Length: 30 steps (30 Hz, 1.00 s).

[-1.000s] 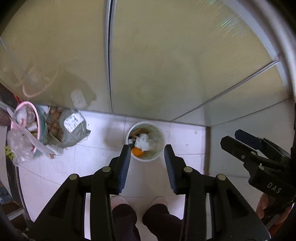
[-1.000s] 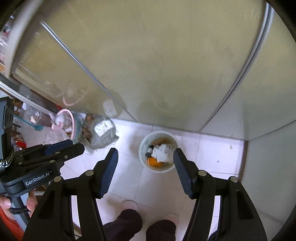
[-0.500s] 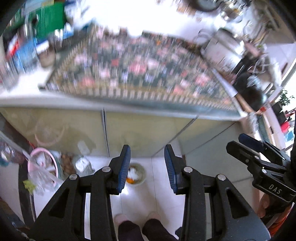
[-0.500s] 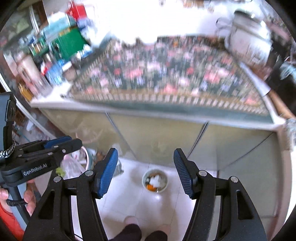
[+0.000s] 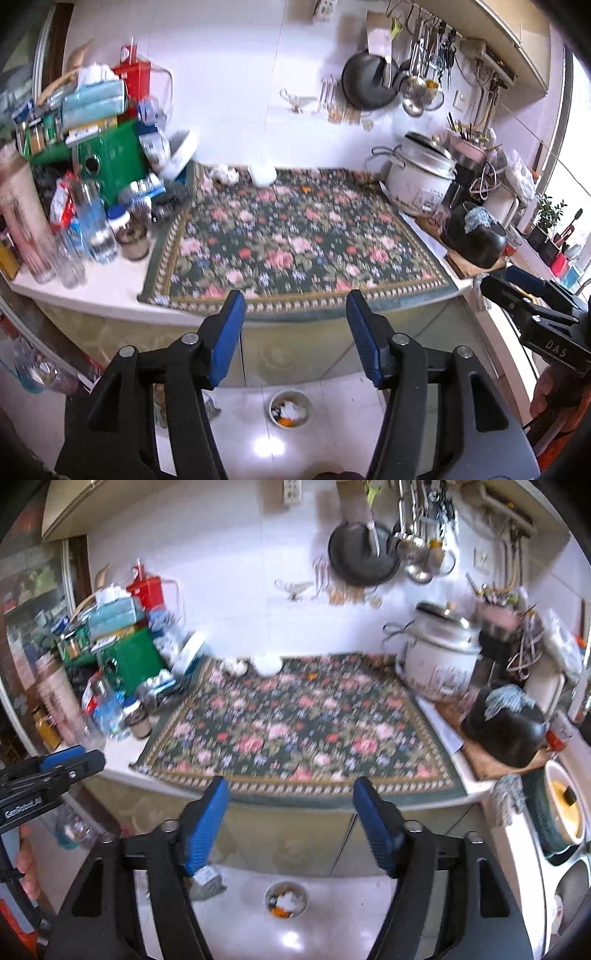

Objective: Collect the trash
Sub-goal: 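Raise both tools back toward the counter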

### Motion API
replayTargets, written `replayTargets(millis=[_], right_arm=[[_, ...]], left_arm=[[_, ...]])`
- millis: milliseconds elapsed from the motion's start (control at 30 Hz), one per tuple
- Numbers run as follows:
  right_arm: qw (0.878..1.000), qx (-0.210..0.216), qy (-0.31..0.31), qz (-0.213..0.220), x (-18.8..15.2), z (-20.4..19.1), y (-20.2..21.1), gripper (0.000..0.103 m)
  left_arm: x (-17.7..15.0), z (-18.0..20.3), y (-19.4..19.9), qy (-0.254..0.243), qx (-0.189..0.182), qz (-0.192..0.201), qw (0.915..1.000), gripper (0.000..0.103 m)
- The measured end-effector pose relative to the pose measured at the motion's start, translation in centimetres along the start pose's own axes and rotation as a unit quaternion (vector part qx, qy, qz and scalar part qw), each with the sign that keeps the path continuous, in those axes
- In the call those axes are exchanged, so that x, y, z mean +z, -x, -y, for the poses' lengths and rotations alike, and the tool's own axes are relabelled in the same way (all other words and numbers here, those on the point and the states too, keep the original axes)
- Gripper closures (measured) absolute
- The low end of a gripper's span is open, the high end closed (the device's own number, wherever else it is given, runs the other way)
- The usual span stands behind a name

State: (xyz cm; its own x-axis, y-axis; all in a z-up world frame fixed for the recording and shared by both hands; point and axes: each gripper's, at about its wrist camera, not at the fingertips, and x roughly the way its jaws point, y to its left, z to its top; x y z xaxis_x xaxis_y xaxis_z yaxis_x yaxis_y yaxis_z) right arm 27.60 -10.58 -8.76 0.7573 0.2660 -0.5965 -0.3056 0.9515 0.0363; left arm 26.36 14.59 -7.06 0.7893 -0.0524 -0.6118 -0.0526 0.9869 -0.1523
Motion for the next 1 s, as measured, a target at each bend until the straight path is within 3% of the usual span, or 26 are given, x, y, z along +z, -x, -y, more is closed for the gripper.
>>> replayTargets(millis=[233, 333, 533, 667, 867, 1000], right_arm=[[0.999, -0.027, 0.002, 0.046, 3.6, 0.6, -0.6, 0.015], [0.998, -0.023, 0.005, 0.064, 5.5, 1.1, -1.8, 0.009], [0.997, -0.009, 0.007, 0.081, 10.3, 2.6, -5.5, 0.003], [0.995, -0.014, 0.043, 0.088, 13.7, 2.7, -8.1, 0.000], [0.991, -0.025, 0.093, 0.098, 16.7, 1.7, -12.8, 0.000], [0.992, -0.006, 0.098, 0.083, 18.7, 1.1, -16.4, 0.000]], left_arm=[[4.0, 0.0, -1.6, 0.003, 0.015, 0.034, 0.9993, 0.020], [6.4, -0.1, -3.3, 0.017, 0.025, 0.052, 0.9982, 0.017], [11.8, -0.3, -7.4, 0.027, 0.050, 0.062, 0.9964, 0.016], [14.8, -0.8, -9.9, 0.040, 0.078, 0.073, 0.9935, 0.016], [18.5, -2.6, -14.0, 0.072, 0.084, 0.071, 0.9914, 0.016], [21.0, -4.5, -16.4, 0.076, 0.090, 0.064, 0.9909, 0.016]])
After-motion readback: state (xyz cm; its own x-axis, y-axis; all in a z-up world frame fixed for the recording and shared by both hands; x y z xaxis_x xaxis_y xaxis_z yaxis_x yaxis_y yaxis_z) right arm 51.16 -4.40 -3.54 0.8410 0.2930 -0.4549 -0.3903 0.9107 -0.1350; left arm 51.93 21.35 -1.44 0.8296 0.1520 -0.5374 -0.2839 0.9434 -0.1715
